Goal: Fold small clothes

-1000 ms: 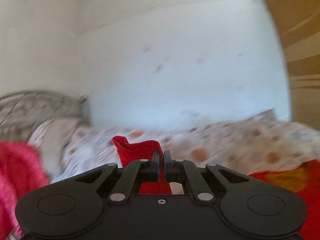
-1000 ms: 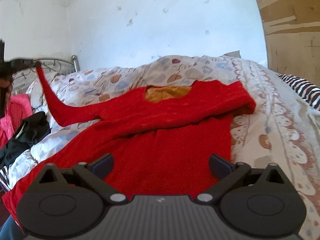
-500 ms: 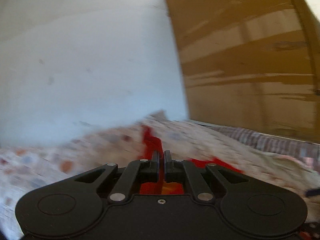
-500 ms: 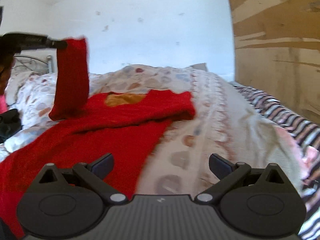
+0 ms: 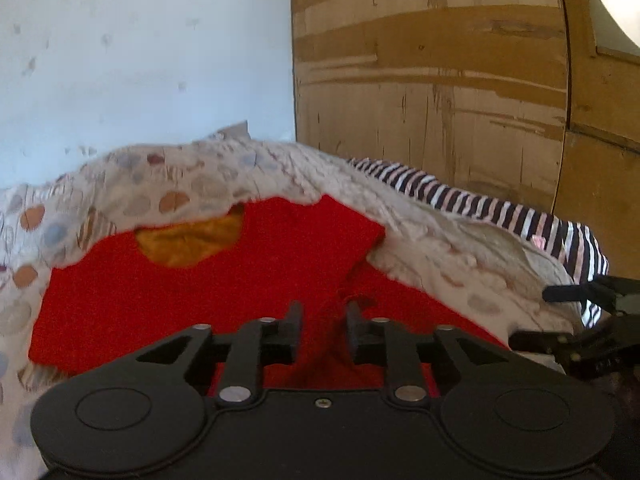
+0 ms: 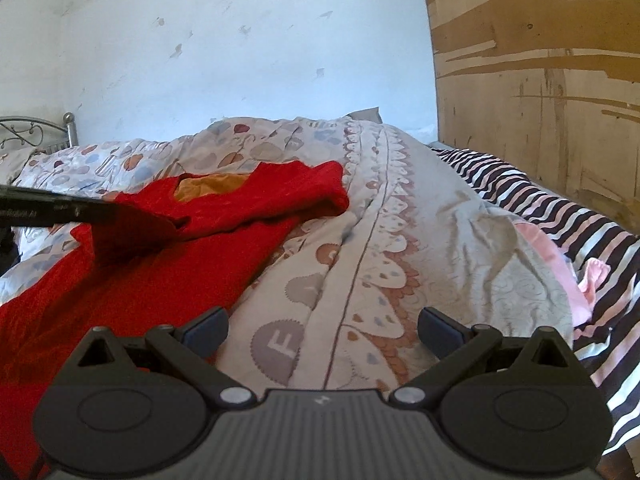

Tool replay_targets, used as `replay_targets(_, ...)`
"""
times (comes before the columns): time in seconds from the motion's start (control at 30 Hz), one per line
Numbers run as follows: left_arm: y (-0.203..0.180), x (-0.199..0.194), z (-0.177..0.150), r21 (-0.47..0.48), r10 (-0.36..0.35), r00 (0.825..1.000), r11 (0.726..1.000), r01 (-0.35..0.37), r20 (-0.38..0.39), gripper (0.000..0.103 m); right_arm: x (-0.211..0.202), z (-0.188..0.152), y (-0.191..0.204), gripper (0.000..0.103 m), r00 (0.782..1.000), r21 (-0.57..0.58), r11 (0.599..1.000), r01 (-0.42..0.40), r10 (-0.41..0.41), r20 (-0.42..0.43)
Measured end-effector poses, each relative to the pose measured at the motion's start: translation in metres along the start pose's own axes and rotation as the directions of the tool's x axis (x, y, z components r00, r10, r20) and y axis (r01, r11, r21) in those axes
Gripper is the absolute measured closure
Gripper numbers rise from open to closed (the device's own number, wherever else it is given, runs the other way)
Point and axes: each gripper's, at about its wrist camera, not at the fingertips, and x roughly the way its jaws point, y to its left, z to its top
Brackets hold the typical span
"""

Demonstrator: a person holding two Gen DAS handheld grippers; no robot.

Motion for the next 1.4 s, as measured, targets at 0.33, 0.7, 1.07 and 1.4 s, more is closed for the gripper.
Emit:
replay_targets(0.33, 0.048, -0.027, -0.011, -0.09, 0.147, 0.989, 0.985, -0.15, -0.034, 0.017, 0.003, 0.001, 0.009, 0.0, 1.0, -0.03, 1.0, -0.001, 0.001, 0.007)
replay_targets(0.7, 0.196, -0.017, -0.023, -0.295, 0.508, 0.842, 0.789, -0.539, -0.179, 0.008, 0.054, 0.055, 0.047, 0.0, 0.993, -0.215, 0.97, -0.117, 0.12, 0.003)
replay_targets(1.07, 0.283, 0.027, -0.03, -0.528, 0.377, 0.895, 0.723, -0.446, -0.24, 0.056, 0.118, 0.067, 0.083, 0.0, 0.973, -0.271, 0.936, -0.223, 0.199, -0.113)
replay_targets(1.4, 0.259, 0.041, -0.016, -0.385, 0.447, 0.846, 0.755, -0.531, -0.29, 0.099, 0.119, 0.059, 0.068, 0.0, 0.971, -0.202, 0.953, -0.226, 0.203, -0.125)
